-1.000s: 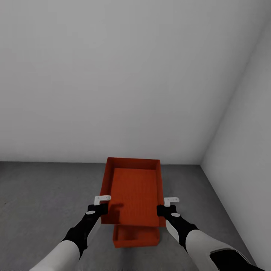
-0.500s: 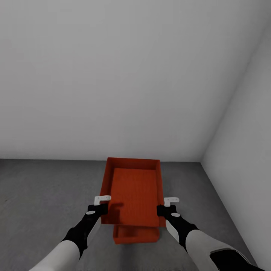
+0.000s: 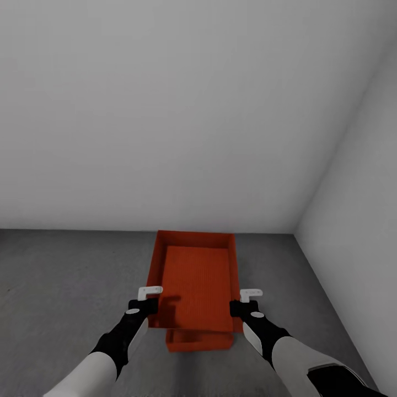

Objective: Move the two storage containers from the living room to the garage. In the garage, place one container on the floor and stack the other container on top of it (either order is fine).

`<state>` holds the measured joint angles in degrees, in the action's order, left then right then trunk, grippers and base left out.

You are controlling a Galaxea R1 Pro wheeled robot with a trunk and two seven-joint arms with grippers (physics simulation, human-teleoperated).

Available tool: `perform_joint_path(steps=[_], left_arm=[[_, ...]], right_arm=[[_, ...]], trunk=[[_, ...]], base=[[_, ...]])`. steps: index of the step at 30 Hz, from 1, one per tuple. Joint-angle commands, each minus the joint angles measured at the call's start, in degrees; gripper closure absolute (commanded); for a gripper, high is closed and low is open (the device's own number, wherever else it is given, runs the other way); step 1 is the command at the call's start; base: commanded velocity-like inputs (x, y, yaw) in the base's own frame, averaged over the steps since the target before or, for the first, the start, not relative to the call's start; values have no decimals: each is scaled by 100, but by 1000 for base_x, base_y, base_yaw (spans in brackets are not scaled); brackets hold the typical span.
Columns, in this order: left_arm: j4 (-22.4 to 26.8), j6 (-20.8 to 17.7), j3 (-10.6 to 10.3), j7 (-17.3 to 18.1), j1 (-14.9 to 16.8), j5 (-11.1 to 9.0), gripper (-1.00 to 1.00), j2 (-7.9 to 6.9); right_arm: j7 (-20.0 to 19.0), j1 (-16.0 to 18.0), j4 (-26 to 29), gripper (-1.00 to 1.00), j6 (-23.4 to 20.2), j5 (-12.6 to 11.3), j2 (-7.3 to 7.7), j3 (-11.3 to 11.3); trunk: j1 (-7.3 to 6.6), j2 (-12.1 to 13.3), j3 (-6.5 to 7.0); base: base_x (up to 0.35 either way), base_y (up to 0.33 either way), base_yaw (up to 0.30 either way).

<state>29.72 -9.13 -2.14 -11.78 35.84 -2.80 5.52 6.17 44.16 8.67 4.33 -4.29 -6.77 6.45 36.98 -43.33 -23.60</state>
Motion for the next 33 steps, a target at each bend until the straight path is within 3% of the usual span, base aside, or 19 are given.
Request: perform_joint_path(steps=[1,33], left_arm=[[4,-45,100,-290,2,-362,100,1],[7,-45,100,-290,2,-362,100,-3]], right_arm=[[464,5,12,100,279,8,0,-197],[464,5,12,100,279,7,0,-197]], trunk=[[1,-5,-15],[1,-5,-310]], base=[[0,0,0],[0,0,0]])
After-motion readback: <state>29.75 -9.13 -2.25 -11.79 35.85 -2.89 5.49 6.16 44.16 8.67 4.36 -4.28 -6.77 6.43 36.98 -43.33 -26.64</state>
